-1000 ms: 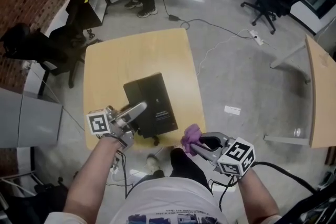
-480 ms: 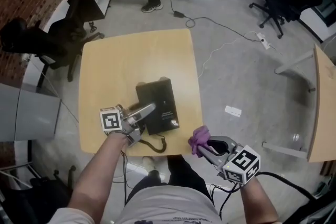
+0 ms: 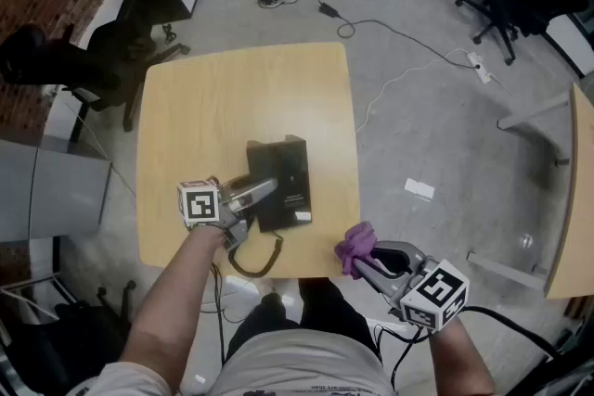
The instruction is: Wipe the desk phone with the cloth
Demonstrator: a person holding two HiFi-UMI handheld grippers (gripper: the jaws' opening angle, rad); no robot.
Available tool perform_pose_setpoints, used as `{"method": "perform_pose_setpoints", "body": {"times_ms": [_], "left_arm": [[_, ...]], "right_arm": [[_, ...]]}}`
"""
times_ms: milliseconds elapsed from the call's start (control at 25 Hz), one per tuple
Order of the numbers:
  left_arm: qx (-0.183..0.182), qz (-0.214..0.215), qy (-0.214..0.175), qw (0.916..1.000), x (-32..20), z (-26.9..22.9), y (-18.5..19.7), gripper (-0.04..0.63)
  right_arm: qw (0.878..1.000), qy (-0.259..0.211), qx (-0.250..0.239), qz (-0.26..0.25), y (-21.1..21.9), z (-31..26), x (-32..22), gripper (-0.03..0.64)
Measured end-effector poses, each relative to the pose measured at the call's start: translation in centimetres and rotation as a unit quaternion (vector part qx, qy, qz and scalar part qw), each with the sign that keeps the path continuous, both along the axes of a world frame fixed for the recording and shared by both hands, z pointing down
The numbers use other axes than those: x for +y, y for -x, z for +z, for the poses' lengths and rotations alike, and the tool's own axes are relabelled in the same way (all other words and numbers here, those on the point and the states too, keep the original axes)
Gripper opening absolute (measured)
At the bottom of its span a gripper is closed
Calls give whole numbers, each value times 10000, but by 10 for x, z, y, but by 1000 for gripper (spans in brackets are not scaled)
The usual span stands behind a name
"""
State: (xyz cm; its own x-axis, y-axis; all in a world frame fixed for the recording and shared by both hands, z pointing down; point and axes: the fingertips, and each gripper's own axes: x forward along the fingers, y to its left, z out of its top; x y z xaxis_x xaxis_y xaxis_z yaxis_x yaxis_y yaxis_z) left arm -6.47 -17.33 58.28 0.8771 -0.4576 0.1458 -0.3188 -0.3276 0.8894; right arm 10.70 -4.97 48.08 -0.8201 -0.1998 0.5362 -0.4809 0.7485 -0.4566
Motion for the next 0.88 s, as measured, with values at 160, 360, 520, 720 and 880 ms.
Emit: {"method": "perform_pose_setpoints", "body": {"times_ms": [160, 360, 520, 720, 880], "left_arm": [[-50, -23, 157, 9999, -1, 5, 3, 183], [-455, 15, 283, 9986, 4, 18, 8, 207], [-811, 82, 405, 9959, 4, 22, 10, 237], [-1411, 47, 484, 9888, 1, 28, 17, 321], [-1648, -12, 404, 9855, 2, 24, 18, 332]], "right_arm": [[10000, 12, -75, -61, 0, -1, -6, 87], [9998, 0, -166, -145, 2, -1, -9, 87], [9995, -28, -194, -231, 5, -1, -9, 87], [9993, -120, -195, -311, 10, -2, -12, 87], [9989, -216, -174, -367, 9, -2, -13, 87]]}}
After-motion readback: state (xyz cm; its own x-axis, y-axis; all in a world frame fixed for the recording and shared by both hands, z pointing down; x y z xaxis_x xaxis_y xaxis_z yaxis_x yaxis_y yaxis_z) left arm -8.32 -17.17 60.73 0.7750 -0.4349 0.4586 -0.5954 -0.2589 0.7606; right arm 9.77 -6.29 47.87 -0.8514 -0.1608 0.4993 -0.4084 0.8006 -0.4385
